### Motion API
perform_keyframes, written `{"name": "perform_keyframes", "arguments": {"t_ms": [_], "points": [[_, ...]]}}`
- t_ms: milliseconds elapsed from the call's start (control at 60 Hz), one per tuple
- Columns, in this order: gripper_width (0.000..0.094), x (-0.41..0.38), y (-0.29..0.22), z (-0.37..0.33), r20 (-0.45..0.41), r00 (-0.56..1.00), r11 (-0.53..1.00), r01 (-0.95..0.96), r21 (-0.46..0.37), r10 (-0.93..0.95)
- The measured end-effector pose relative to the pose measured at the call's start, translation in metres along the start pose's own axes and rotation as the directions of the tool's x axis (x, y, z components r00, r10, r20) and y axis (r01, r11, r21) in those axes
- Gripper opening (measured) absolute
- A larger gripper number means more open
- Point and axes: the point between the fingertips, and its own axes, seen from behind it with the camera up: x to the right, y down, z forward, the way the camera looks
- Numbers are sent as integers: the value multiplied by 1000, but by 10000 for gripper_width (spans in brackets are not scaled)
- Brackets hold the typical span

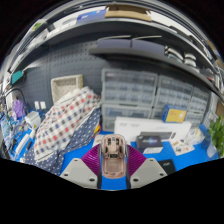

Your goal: Arrange mouse

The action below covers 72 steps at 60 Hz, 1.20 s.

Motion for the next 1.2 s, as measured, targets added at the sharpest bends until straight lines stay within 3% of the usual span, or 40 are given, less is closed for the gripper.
{"name": "perform_keyframes", "arguments": {"t_ms": [100, 200, 383, 567, 750, 883, 1117, 1200], "points": [[329, 63, -32, -11, -32, 999, 999, -2, 52, 3], [327, 122, -30, -7, -40, 999, 999, -24, 46, 26], [324, 202, 49, 26, -65, 998, 995, -29, -97, 23], [324, 220, 148, 61, -60, 996, 966, -74, -249, 61], [347, 205, 208, 81, -24, 994, 935, -106, -337, 104], [357, 205, 205, 82, -38, 993, 946, -114, -302, 108], [469, 205, 205, 83, -61, 994, 949, -106, -296, 92], [700, 194, 203, 82, -35, 993, 942, -114, -315, 109]]}}
